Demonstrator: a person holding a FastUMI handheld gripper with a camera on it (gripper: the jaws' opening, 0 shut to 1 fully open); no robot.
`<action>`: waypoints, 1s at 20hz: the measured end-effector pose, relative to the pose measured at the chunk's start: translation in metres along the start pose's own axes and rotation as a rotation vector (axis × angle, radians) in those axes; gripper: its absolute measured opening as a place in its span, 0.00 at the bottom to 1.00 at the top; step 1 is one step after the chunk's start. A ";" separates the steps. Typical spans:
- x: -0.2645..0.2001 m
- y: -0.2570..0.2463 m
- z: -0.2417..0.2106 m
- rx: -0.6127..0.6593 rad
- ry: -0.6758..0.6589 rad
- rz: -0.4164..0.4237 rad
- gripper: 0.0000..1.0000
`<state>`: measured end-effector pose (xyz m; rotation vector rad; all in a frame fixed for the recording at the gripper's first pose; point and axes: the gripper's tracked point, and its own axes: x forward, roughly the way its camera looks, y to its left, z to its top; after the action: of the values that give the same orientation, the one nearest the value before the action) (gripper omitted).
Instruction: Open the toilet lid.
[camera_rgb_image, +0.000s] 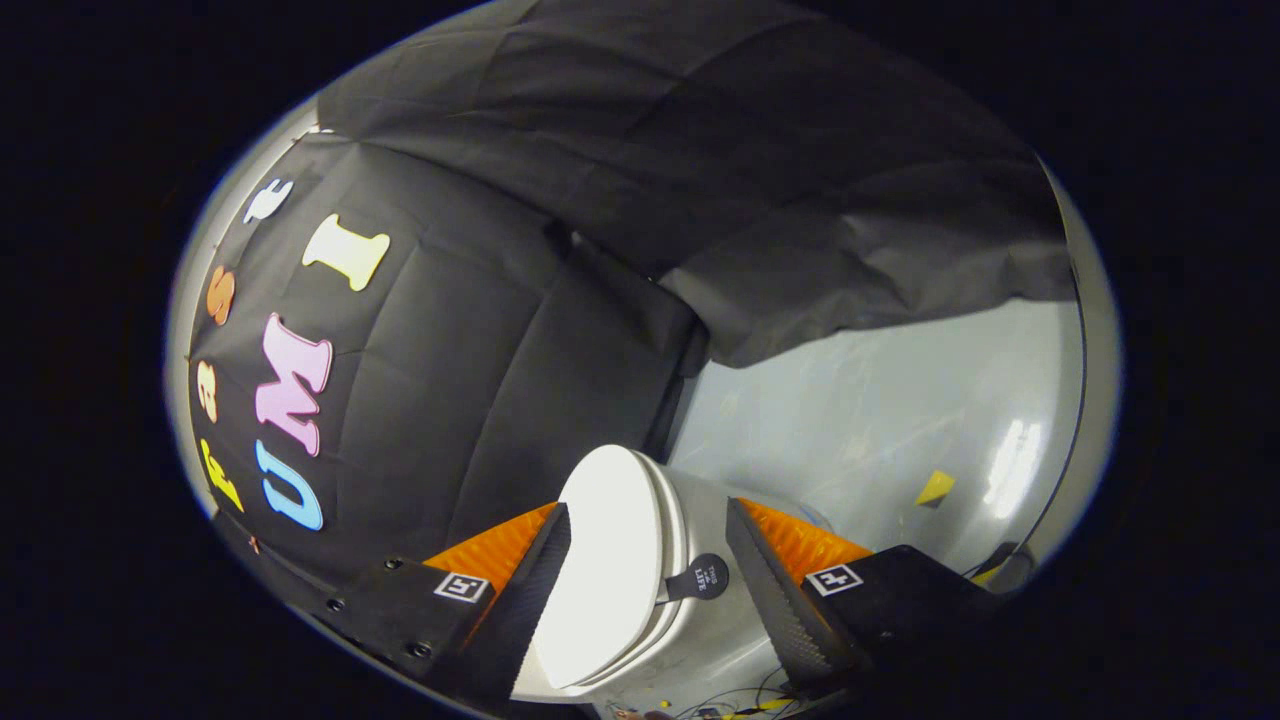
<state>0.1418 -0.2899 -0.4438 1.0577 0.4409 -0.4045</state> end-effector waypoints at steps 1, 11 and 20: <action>0.007 -0.010 -0.006 0.048 0.024 -0.003 0.99; 0.050 -0.042 -0.075 0.231 0.143 -0.003 0.95; 0.066 -0.043 -0.088 0.345 0.171 0.059 0.23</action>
<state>0.1619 -0.2368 -0.5473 1.4443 0.5013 -0.3457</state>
